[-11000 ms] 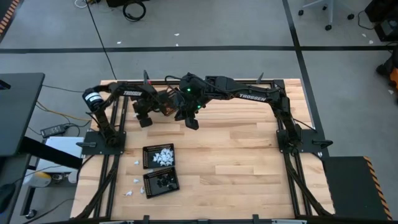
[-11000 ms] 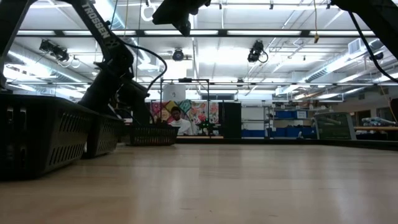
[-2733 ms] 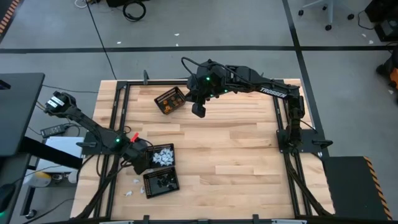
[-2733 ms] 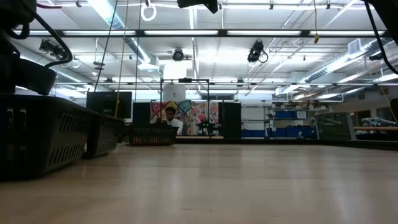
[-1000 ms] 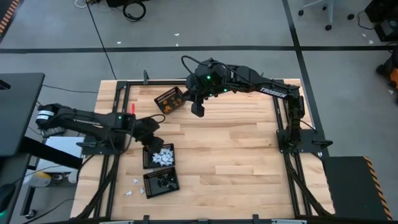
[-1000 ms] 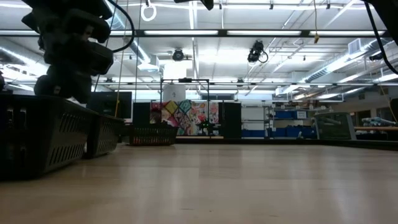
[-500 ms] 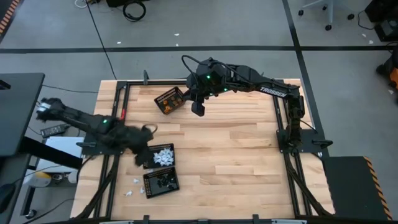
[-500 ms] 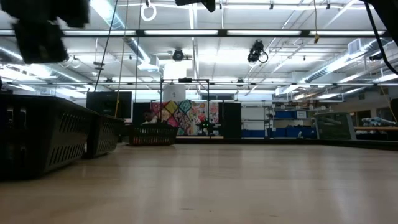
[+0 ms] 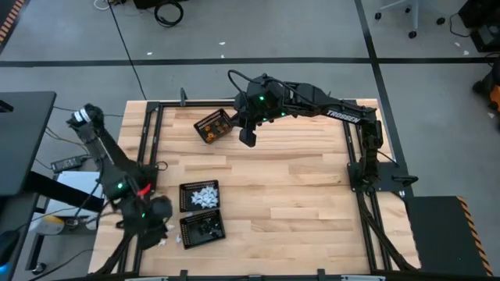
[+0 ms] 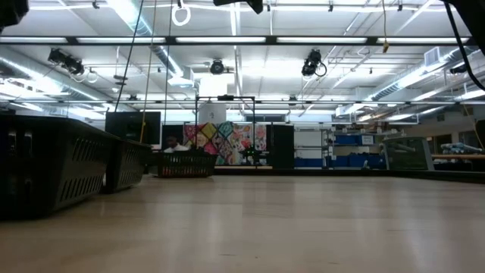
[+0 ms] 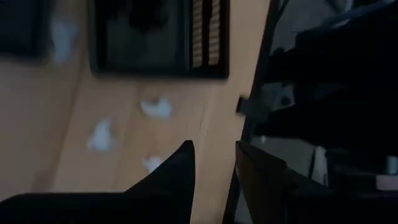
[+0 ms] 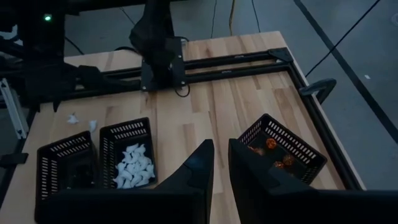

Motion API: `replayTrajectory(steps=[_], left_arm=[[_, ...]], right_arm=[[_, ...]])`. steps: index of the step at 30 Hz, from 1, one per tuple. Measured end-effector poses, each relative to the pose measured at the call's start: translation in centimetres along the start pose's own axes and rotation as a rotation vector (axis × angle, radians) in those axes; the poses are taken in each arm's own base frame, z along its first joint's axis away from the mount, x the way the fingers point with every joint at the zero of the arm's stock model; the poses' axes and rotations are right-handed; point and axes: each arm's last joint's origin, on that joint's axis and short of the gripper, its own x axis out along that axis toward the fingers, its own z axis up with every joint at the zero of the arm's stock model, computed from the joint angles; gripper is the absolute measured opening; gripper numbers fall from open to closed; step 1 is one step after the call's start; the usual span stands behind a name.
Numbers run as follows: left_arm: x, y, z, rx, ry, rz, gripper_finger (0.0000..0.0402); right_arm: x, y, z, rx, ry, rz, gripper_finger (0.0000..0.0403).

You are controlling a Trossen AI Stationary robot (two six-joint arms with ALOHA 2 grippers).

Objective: Sort Halloween decoration
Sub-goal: Put the white toy into the middle black bin

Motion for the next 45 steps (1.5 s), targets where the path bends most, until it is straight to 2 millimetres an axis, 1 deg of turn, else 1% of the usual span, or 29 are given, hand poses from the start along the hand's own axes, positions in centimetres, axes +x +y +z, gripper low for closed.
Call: replayTrajectory(steps=[3,5,8,11,13,16,20,23,27,30,32,38,45], left_arm=[[1.2,-0.4,-1.4,-0.029,0.043,0.037,0.0123],[2.0,-1.0,-2.0,-0.031,0.061,0.063,0.012],[2.7,-2.9,-2.2,0.009,0.056,0.118,0.0111],[3.4,-4.7,-2.2,0.083,0.034,0.231,0.0098],[4.1,-5.1,-2.4,0.128,0.033,0.321,0.0091],[5.7,-5.1,-2.9,0.147,0.047,0.391,0.0088],[6.9,-4.7,-2.7,0.08,0.039,0.438,0.0102],[7.2,-4.7,-2.2,0.07,0.016,0.44,0.0126],[7.4,-5.0,-2.0,0.154,-0.053,0.423,0.0167],[8.2,-4.7,-2.1,0.181,-0.044,0.458,0.0195],[8.8,-4.5,-2.1,0.181,-0.039,0.48,0.0206],[10.2,-3.8,-1.8,0.175,-0.043,0.538,0.0212],[11.7,-3.3,-1.9,0.174,-0.036,0.574,0.0212]], right_arm=[[0.0,0.0,0.0,0.0,-0.001,-0.007,0.0054],[0.0,0.0,0.0,0.001,-0.002,-0.01,0.0054],[0.0,0.0,0.0,0.0,-0.002,-0.01,0.0054],[0.0,0.0,0.0,0.0,-0.002,-0.01,0.0054],[0.0,0.0,0.0,0.0,-0.003,-0.01,0.0054],[0.0,0.0,0.1,-0.006,-0.006,-0.01,0.0054],[0.0,0.0,0.1,-0.016,-0.006,-0.009,0.0054],[0.0,0.0,0.1,-0.017,-0.009,0.007,0.0054],[0.0,0.0,0.1,-0.018,-0.013,0.009,0.0054],[0.0,0.1,0.1,-0.018,-0.013,0.014,0.0054],[0.0,0.1,0.1,-0.019,-0.013,0.02,0.0054],[0.0,0.1,0.1,-0.021,-0.013,0.028,0.0054],[0.0,0.1,0.1,-0.026,-0.012,0.038,0.0054]])
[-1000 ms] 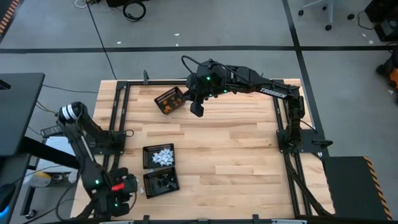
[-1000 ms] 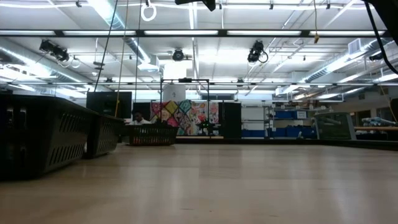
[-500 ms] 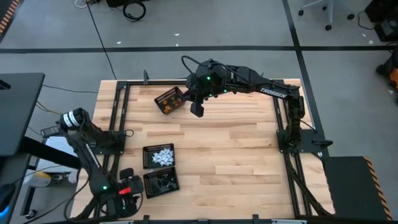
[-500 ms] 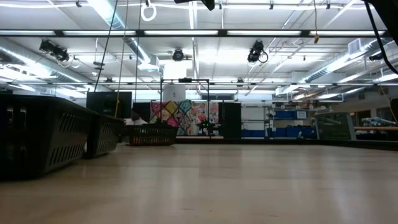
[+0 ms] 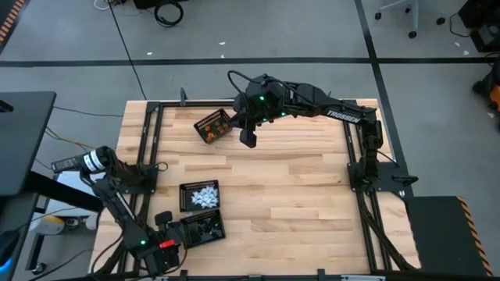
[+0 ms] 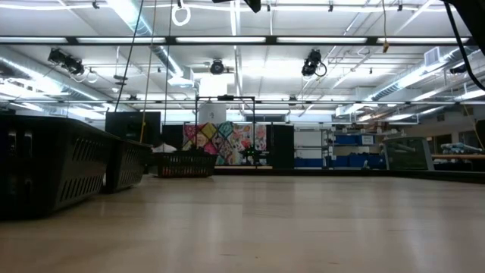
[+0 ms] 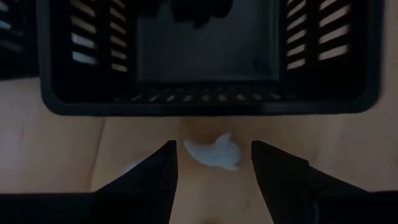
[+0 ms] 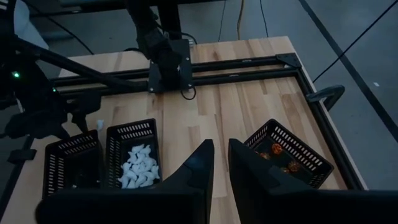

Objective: Sort Halloween decoration
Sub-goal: Put the white toy into the middle black bin

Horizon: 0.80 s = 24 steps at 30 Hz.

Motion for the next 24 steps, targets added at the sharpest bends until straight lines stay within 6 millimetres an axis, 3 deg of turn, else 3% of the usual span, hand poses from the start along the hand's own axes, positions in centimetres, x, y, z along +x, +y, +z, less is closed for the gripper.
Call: replayTrajectory(steps=[15,24], left_arm=[[1.9,-0.1,-0.3,-0.043,0.034,0.06,0.0211],[2.3,0.1,-0.2,-0.042,0.051,0.03,0.0158]], right_arm=[[0.0,0.0,0.0,-0.002,0.0,0.006,0.0054],[0.0,0.0,0.0,-0.001,-0.001,0.005,0.0054]])
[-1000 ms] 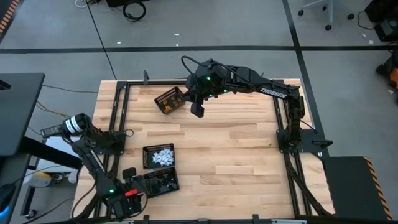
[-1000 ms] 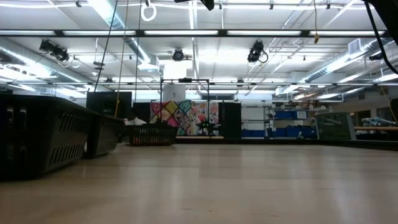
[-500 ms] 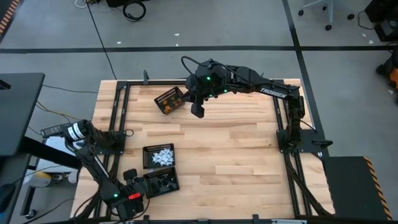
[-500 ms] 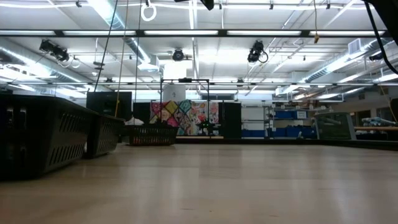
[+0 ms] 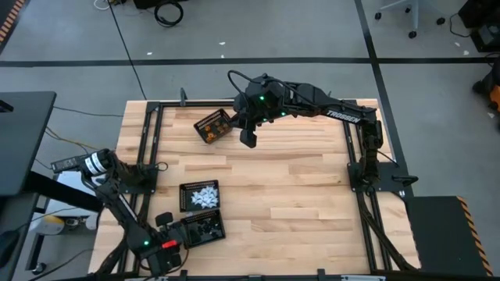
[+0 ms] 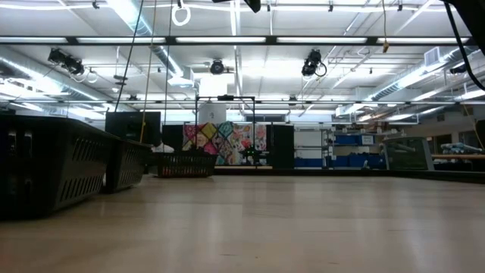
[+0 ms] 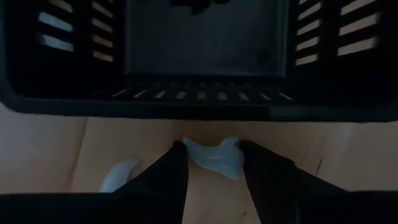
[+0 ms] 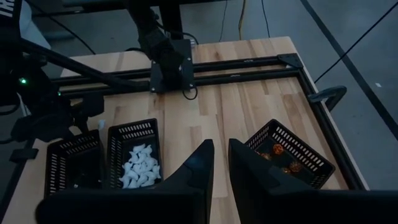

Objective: Sort Halloween decoration
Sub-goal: Put the white toy into the middle black bin

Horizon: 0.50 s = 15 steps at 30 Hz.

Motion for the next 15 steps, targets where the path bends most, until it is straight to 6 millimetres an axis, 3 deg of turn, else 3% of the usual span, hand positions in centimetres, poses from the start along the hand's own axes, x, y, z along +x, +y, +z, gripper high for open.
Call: replayTrajectory(steps=[8,15], left_arm=[[0.14,0.22,0.63,-0.016,0.017,0.007,0.0121],[-0.18,0.65,0.71,-0.025,0.02,0.023,0.0116]], right_arm=[[0.0,0.0,0.0,0.0,0.0,0.0,0.0054],[-0.01,-0.02,0.0,-0.001,0.0,-0.001,0.0054]])
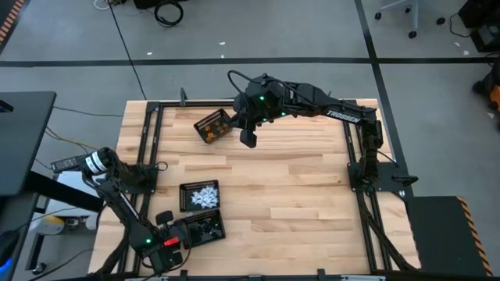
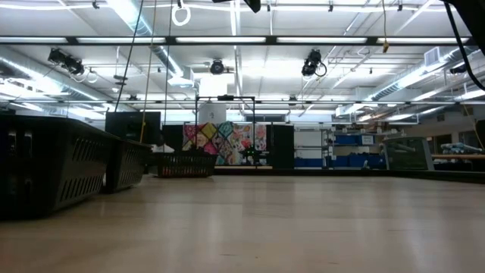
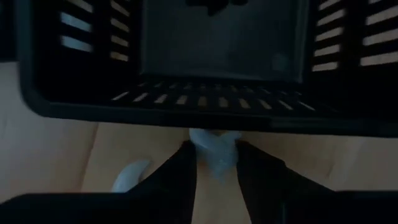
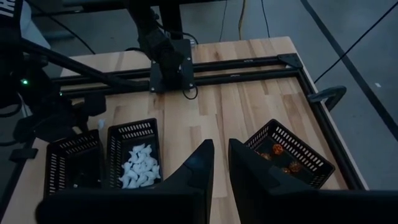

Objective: Sort Halloween decoration
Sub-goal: Put the white toy into the middle black bin

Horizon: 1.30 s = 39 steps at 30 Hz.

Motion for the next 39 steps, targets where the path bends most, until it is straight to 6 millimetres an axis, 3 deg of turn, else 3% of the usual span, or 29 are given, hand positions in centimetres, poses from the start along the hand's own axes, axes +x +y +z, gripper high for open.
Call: replayTrajectory(steps=[19,31,39], left_arm=[[-0.7,2.0,-0.1,-0.147,0.005,0.159,0.0116],[-0.8,1.8,-0.1,-0.068,-0.016,0.143,0.0117],[-0.5,2.1,-0.3,-0.059,-0.049,0.142,0.0171]], right_arm=[[0.0,0.0,0.0,-0.018,0.0,0.0,0.0054],[0.0,0.0,0.0,-0.022,0.0,0.002,0.0054],[0.0,0.1,0.0,-0.002,0.0,0.023,0.0054]])
